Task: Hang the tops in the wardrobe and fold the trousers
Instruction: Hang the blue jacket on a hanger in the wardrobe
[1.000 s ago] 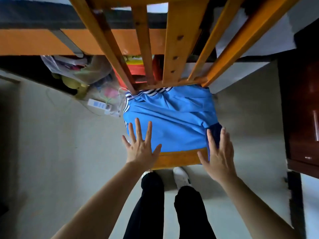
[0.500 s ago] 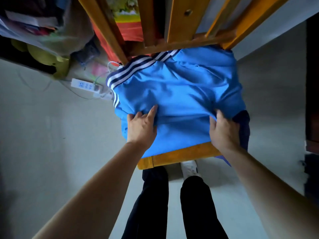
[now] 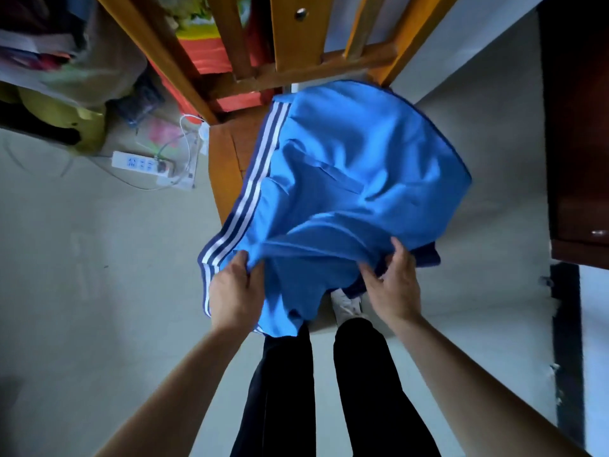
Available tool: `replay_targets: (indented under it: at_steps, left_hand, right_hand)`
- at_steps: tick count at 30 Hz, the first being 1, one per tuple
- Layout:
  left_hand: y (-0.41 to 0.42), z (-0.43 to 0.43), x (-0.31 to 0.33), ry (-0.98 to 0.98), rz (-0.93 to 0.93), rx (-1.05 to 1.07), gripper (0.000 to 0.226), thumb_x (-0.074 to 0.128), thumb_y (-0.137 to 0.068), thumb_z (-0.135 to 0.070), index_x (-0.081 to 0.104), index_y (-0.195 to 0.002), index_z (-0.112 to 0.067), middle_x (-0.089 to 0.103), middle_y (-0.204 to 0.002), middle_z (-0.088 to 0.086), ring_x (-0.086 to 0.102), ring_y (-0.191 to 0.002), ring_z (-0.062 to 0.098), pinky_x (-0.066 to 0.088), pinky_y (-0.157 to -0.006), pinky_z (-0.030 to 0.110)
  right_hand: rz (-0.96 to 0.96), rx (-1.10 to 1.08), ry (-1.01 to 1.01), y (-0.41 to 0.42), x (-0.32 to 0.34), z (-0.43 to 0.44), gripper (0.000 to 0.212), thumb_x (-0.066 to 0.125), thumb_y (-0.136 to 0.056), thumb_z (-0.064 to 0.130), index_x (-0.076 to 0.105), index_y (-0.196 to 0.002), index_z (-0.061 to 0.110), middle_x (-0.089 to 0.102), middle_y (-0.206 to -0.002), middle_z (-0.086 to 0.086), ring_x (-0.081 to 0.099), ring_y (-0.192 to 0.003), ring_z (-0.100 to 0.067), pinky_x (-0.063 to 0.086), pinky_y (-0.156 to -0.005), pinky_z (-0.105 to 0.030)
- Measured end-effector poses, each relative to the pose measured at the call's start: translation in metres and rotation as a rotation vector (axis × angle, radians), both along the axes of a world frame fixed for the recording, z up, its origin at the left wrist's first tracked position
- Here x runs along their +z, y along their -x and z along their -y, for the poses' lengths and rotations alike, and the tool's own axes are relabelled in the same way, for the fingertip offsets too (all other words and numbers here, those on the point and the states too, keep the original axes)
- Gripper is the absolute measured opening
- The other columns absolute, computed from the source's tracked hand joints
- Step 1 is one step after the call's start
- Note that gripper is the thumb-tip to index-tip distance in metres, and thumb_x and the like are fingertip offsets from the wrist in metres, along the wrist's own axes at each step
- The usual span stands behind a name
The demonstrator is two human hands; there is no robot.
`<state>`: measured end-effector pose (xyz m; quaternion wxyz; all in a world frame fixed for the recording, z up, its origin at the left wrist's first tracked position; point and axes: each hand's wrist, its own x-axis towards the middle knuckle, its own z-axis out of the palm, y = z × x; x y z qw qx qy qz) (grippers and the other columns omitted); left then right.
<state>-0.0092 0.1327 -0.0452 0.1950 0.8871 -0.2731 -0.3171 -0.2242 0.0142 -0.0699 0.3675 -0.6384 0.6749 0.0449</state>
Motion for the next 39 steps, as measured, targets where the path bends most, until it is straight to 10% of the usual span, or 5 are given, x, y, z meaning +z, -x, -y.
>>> replay_targets:
  at_steps: [9, 14, 21, 33, 39]
  left_hand:
    - [-0.076, 0.115, 0.021, 0.131, 0.278, 0.14, 0.031, 0.05, -0.091, -0.032, 0.057, -0.106, -0.006, 0.063, -0.107, 0.023, 0.056, -0.101, 0.042, 0.042, -0.08, 0.048]
    - [-0.075, 0.113, 0.021, 0.031, 0.527, 0.108, 0.049, 0.055, -0.076, -0.014, 0.049, -0.125, -0.009, 0.045, -0.131, 0.019, 0.045, -0.118, 0.038, 0.039, -0.095, 0.048]
    - [0.035, 0.04, -0.024, -0.201, 0.065, -0.632, 0.046, 0.062, -0.086, -0.053, 0.059, -0.122, -0.024, 0.052, -0.128, 0.007, 0.049, -0.119, 0.032, 0.046, -0.087, 0.042]
    - [0.035, 0.024, -0.054, -0.238, 0.216, -0.746, 0.033, 0.063, -0.082, -0.013, 0.06, -0.115, -0.018, 0.054, -0.121, 0.013, 0.053, -0.111, 0.037, 0.052, -0.074, 0.045]
    - [-0.048, 0.01, -0.039, -0.237, 0.15, 0.125, 0.022, 0.056, -0.081, -0.008, 0.059, -0.103, -0.006, 0.065, -0.099, 0.028, 0.063, -0.092, 0.047, 0.05, -0.077, 0.048]
  right_hand:
    - [-0.434, 0.188, -0.006, 0.013, -0.009, 0.051, 0.13, 0.085, -0.067, 0.051, -0.007, -0.156, 0.027, -0.002, -0.163, -0.014, 0.016, -0.145, -0.039, 0.038, -0.107, -0.057]
    - [-0.5, 0.046, -0.238, 0.037, -0.019, 0.07, 0.071, 0.06, -0.095, 0.044, 0.025, -0.148, 0.011, 0.039, -0.142, -0.019, 0.049, -0.124, -0.043, 0.046, -0.094, -0.046]
    - [-0.421, 0.056, -0.211, 0.05, -0.005, 0.073, 0.031, 0.041, -0.1, 0.022, 0.051, -0.121, 0.002, 0.058, -0.128, -0.025, 0.057, -0.116, -0.041, 0.043, -0.085, -0.039]
    - [1.746, -1.028, -0.617, -0.06, 0.11, 0.18, 0.025, 0.038, -0.088, 0.011, 0.054, -0.075, -0.003, 0.061, -0.068, -0.02, 0.067, -0.069, -0.034, 0.058, -0.078, -0.051]
    - [0.617, -0.238, -0.247, -0.089, 0.063, 0.176, 0.04, 0.045, -0.098, 0.013, 0.047, -0.136, 0.025, 0.055, -0.138, 0.0, 0.054, -0.123, -0.017, 0.042, -0.105, -0.031]
